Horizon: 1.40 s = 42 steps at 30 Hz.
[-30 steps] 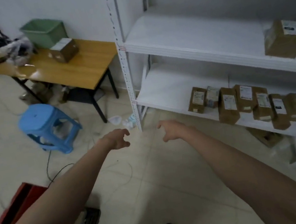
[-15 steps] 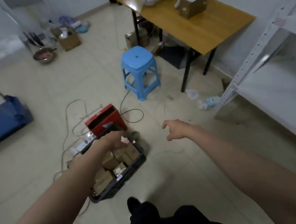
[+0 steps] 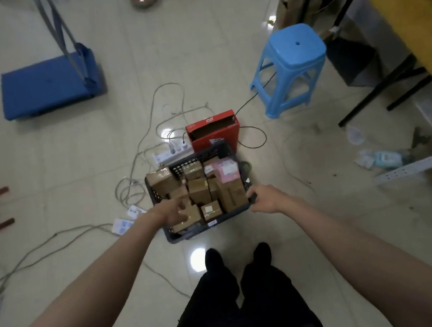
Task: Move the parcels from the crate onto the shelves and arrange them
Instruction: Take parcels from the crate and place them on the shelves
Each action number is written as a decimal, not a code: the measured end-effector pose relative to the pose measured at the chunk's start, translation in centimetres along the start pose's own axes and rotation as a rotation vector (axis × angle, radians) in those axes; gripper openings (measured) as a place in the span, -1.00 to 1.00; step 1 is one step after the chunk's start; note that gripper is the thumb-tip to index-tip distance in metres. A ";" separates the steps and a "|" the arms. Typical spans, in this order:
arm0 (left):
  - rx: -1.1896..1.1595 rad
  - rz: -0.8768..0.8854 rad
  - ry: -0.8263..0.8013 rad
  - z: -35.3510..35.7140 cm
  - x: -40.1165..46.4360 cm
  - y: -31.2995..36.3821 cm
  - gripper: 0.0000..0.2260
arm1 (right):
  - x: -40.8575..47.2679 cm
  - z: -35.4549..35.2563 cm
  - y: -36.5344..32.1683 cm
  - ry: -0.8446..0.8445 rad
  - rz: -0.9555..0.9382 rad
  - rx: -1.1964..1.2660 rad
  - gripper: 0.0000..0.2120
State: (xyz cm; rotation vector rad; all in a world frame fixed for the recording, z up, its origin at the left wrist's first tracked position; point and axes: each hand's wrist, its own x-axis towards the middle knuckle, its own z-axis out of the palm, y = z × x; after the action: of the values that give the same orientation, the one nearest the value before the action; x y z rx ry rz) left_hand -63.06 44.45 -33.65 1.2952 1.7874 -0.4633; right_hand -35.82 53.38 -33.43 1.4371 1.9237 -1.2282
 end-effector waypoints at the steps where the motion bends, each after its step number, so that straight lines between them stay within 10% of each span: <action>1: -0.034 -0.023 -0.015 0.7 0.5 -0.9 -0.58 | 1.0 0.5 -0.4 -0.021 -0.005 -0.002 -0.55; 24: -0.877 -0.376 0.087 23.1 25.7 -10.9 -0.71 | 35.7 20.0 -0.8 -0.206 -0.097 -0.016 -0.54; 35: -0.828 -0.437 0.459 33.8 35.6 -14.0 -0.82 | 53.0 33.3 -0.2 -0.271 -0.191 -0.542 0.16; 42: -0.954 -0.476 0.469 33.7 36.7 -15.1 -0.70 | 52.5 33.8 1.2 -0.083 -0.400 -0.431 0.03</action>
State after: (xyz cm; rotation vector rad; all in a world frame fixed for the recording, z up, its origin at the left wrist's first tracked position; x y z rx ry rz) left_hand -65.96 35.98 -84.95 0.3059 2.2682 0.4732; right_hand -59.03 52.49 -91.39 0.7980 2.3082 -0.9249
